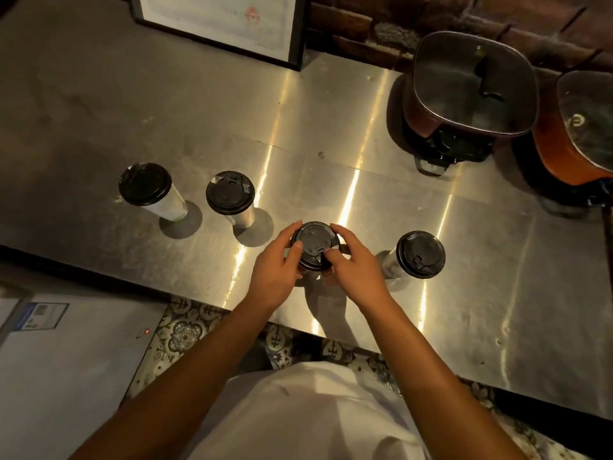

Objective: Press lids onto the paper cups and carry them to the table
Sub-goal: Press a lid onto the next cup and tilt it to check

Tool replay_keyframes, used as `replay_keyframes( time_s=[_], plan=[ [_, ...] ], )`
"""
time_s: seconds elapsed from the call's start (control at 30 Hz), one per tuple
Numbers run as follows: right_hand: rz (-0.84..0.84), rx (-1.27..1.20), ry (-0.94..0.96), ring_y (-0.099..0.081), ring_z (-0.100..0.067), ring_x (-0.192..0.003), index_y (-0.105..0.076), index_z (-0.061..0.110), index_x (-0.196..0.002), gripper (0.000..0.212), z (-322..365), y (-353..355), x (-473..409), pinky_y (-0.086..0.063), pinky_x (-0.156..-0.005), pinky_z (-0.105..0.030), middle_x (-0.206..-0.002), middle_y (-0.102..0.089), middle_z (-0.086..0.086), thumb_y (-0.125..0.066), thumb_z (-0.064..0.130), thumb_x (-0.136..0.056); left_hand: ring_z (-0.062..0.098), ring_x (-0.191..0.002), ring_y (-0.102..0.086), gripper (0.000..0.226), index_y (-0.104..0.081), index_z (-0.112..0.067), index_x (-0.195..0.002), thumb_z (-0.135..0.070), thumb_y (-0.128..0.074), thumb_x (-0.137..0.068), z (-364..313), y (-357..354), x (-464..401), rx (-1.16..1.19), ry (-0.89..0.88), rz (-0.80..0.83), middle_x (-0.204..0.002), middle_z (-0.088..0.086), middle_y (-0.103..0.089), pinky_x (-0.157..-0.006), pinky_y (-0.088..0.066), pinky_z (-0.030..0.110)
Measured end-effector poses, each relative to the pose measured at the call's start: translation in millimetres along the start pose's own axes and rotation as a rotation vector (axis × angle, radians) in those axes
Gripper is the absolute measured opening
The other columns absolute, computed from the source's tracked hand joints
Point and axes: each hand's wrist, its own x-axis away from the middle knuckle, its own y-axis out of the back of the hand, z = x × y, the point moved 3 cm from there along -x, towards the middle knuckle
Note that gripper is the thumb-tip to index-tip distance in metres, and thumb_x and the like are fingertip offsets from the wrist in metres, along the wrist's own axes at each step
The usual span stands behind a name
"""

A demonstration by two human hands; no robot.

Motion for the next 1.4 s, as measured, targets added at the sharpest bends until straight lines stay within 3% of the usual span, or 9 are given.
replay_keyframes(
  time_s=[0.3,0.47,0.63,0.73,0.83,0.93,1.1,1.3,1.4],
  plan=[
    [0.097,-0.005,-0.060,-0.074,-0.024,-0.095,-0.053,0.044,-0.141,0.046,-9,0,9,-0.064,-0.082,-0.040,-0.125,-0.069,-0.005,-0.056,0.025,-0.099,0.017,-0.125,-0.062,0.042,-0.048,-0.026,-0.151,-0.023,-0.046,-0.109,12,0,14,-0.021,0.001,0.002,-0.140,-0.002,-0.061,-0.088,-0.058,0.018],
    [-0.138,0.086,-0.002,-0.057,-0.022,-0.130,-0.059,0.029,-0.139,0.038,20,-7,-10,-0.045,-0.108,-0.038,-0.145,-0.058,-0.002,-0.051,0.027,-0.103,0.015,-0.125,-0.062,0.042,-0.044,-0.038,-0.151,-0.034,-0.043,-0.109,18,7,8,-0.044,-0.001,0.036,-0.136,-0.012,-0.060,-0.098,-0.058,0.032],
    [-0.164,0.164,-0.094,-0.061,-0.023,-0.121,-0.067,0.021,-0.130,0.036,32,-51,-39,-0.040,-0.089,-0.029,-0.136,-0.066,-0.002,-0.041,0.028,-0.106,0.015,-0.121,-0.064,0.042,-0.040,-0.057,-0.143,-0.055,-0.039,-0.101,28,9,-1,-0.066,-0.015,0.082,-0.137,-0.003,-0.062,-0.098,-0.058,0.047],
    [-0.265,0.319,-0.077,-0.066,-0.024,-0.102,-0.071,0.018,-0.113,0.035,25,-61,-34,-0.045,-0.080,-0.033,-0.115,-0.073,-0.003,-0.038,0.028,-0.105,0.015,-0.127,-0.060,0.042,-0.038,-0.054,-0.148,-0.051,-0.037,-0.106,32,14,-4,-0.078,-0.030,0.130,-0.144,-0.003,-0.059,-0.108,-0.051,0.038],
    [-0.360,0.424,-0.012,-0.066,-0.024,-0.086,-0.069,0.016,-0.093,0.036,16,-68,-30,-0.046,-0.072,-0.035,-0.094,-0.072,-0.003,-0.037,0.029,-0.104,0.015,-0.129,-0.057,0.043,-0.038,-0.045,-0.153,-0.043,-0.038,-0.109,36,19,-5,-0.097,-0.049,0.176,-0.145,0.000,-0.056,-0.104,-0.044,0.023],
    [-0.414,0.304,0.027,-0.064,-0.017,-0.078,-0.069,0.019,-0.087,0.030,11,-67,-27,-0.047,-0.071,-0.033,-0.084,-0.070,0.003,-0.045,0.028,-0.103,0.016,-0.129,-0.057,0.044,-0.037,-0.045,-0.153,-0.043,-0.038,-0.109,41,22,-8,-0.096,-0.075,0.216,-0.145,0.002,-0.056,-0.099,-0.040,0.018],
    [-0.441,0.229,0.019,-0.066,-0.014,-0.077,-0.069,0.026,-0.084,0.025,10,-66,-26,-0.054,-0.077,-0.037,-0.080,-0.070,0.006,-0.050,0.028,-0.101,0.013,-0.127,-0.058,0.044,-0.038,-0.045,-0.153,-0.042,-0.040,-0.109,43,23,-12,-0.082,-0.074,0.228,-0.146,0.002,-0.054,-0.085,-0.034,-0.002],
    [-0.301,0.358,-0.009,-0.065,-0.025,-0.078,-0.060,0.023,-0.075,0.033,13,-62,-36,-0.052,-0.072,-0.039,-0.080,-0.068,-0.004,-0.041,0.027,-0.102,-0.005,-0.106,-0.054,0.043,-0.040,-0.042,-0.152,-0.035,-0.040,-0.110,40,22,-9,-0.026,-0.059,0.213,-0.139,0.003,-0.054,-0.082,-0.035,-0.007],
    [-0.262,0.430,-0.037,-0.063,-0.024,-0.077,-0.055,0.024,-0.071,0.035,15,-63,-42,-0.045,-0.069,-0.035,-0.079,-0.068,-0.005,-0.038,0.032,-0.100,-0.002,-0.114,-0.052,0.043,-0.040,-0.042,-0.153,-0.035,-0.040,-0.110,41,22,-10,-0.007,-0.045,0.210,-0.142,0.001,-0.053,-0.085,-0.035,-0.007]
  ],
)
